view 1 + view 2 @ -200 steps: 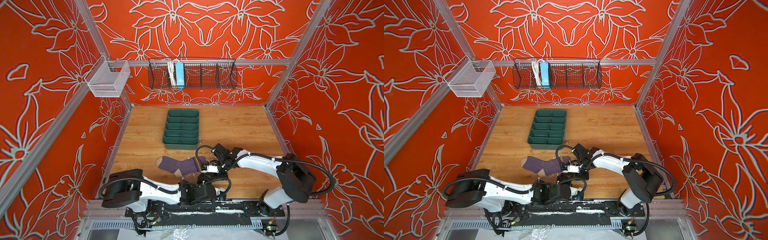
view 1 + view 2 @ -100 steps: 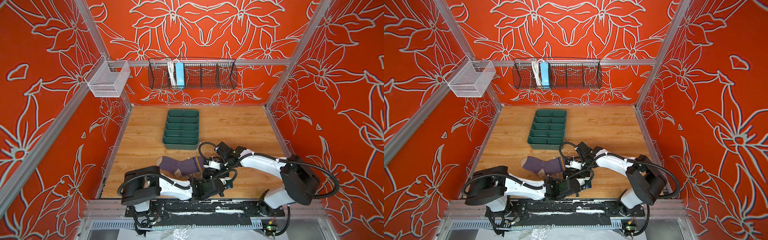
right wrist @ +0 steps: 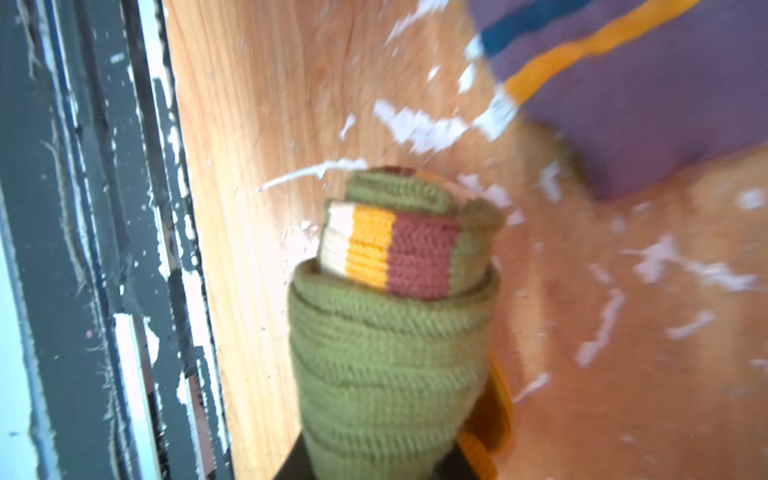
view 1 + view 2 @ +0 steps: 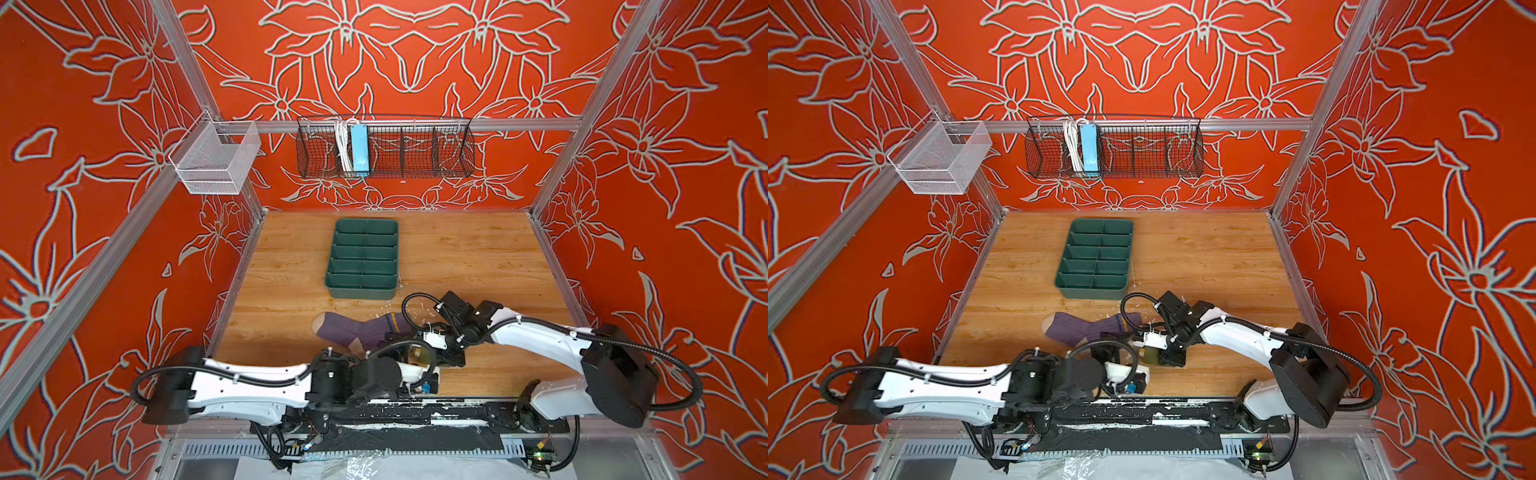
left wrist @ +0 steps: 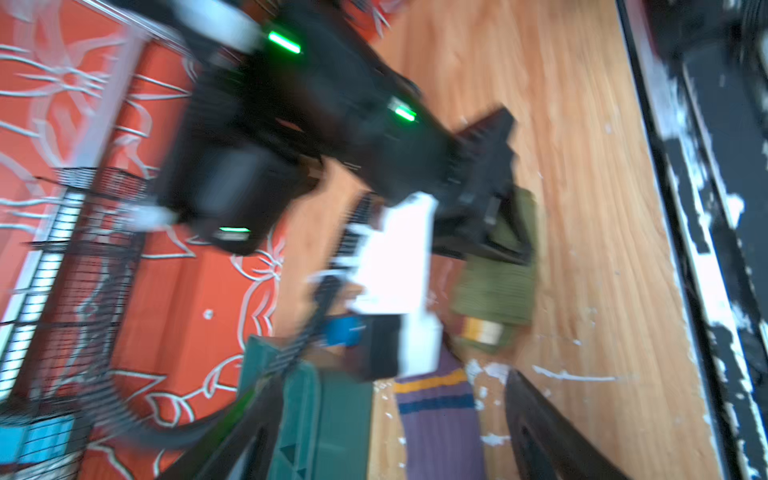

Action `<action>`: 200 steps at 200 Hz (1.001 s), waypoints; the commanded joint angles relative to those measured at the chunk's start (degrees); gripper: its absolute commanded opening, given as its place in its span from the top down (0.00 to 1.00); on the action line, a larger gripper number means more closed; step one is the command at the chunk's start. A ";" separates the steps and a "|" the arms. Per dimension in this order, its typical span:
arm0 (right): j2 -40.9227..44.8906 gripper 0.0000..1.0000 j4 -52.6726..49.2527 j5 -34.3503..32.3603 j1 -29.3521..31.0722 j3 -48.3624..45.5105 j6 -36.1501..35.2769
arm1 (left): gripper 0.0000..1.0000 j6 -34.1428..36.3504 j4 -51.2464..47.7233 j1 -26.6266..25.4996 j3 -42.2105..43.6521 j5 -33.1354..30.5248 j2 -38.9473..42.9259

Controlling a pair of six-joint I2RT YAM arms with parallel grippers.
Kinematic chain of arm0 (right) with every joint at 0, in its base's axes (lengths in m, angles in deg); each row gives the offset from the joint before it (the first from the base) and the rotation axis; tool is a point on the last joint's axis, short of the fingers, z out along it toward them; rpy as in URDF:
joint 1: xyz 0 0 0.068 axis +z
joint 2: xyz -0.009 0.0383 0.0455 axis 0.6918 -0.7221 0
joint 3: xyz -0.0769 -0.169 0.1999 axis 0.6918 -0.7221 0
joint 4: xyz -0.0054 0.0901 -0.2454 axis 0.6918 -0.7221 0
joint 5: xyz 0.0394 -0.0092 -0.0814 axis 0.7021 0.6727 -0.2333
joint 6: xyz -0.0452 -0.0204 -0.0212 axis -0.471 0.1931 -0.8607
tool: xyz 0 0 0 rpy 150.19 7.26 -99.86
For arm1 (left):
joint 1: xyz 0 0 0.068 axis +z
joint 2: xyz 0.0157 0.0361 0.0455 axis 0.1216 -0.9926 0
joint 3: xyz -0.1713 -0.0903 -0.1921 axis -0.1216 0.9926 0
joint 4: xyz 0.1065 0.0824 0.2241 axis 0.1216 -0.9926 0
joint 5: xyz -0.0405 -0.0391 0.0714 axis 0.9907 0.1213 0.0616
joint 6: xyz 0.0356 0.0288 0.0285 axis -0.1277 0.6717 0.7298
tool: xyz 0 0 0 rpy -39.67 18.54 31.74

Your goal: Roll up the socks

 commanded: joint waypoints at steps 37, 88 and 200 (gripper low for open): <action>-5.44 1.00 -5.34 7.90 -1.71 13.59 16.11 | 0.17 9.12 -2.49 -0.11 -3.35 1.18 7.45; -5.70 1.00 -11.88 15.16 -4.59 24.75 26.55 | 0.12 14.04 -9.31 3.45 -4.86 7.98 13.57; -0.02 1.00 -17.94 32.46 -5.47 22.92 30.76 | 0.12 9.91 -15.71 17.82 -11.95 28.52 1.21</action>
